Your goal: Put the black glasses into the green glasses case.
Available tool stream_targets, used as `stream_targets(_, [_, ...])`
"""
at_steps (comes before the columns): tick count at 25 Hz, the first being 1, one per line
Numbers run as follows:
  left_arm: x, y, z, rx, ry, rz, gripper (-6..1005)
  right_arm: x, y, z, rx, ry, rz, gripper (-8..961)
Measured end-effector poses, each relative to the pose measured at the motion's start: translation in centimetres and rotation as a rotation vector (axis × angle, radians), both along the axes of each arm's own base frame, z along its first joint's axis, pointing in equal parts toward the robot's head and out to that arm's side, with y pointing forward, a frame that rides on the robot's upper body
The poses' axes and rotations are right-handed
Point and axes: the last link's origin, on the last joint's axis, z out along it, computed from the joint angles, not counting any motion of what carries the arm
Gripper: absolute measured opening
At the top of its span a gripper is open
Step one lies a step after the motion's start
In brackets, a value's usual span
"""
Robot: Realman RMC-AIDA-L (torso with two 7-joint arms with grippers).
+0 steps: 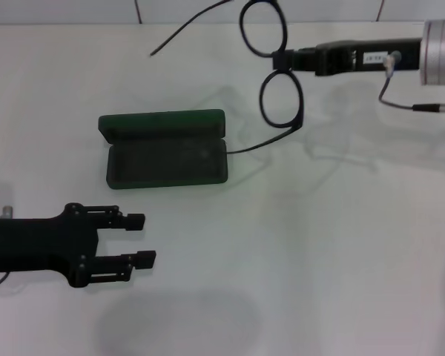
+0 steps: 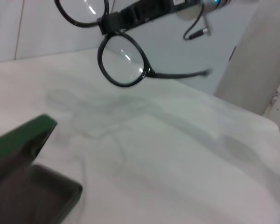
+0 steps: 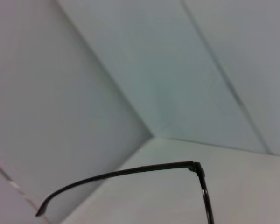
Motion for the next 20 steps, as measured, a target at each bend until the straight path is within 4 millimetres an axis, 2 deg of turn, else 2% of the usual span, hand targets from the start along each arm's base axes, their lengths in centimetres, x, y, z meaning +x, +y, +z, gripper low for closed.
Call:
stream_targets(1, [0.1,-0.2,-0.1,0.011,-0.018,-0.02,866,0.0,-0.2,-0.3,-0.004,0.009,0.009,53])
stream_targets(6, [0.5,-0.7,-0.7,0.017,-0.107,-0.034,650,-0.1,-0.7,-1.4,-0.019,0.076,0.018,54])
stream_targets(9, [0.7,-0.4,-1.0,0.004,-0.138,-0.02,406,0.0,-0.9,-1.9,-0.019,0.106,0.014,55])
stream_targets(14, [1.7,0.3,-1.8,-0.03,-0.186,-0.028,205,0.5,-1.3,-2.5,-0.01,0.137,0.018,56])
stream_targets(20, [3.4,1.1,-2.9,-0.053,-0.252,-0.041,102,1.0,-1.7,-3.4,0.038,0.12,0.074,58])
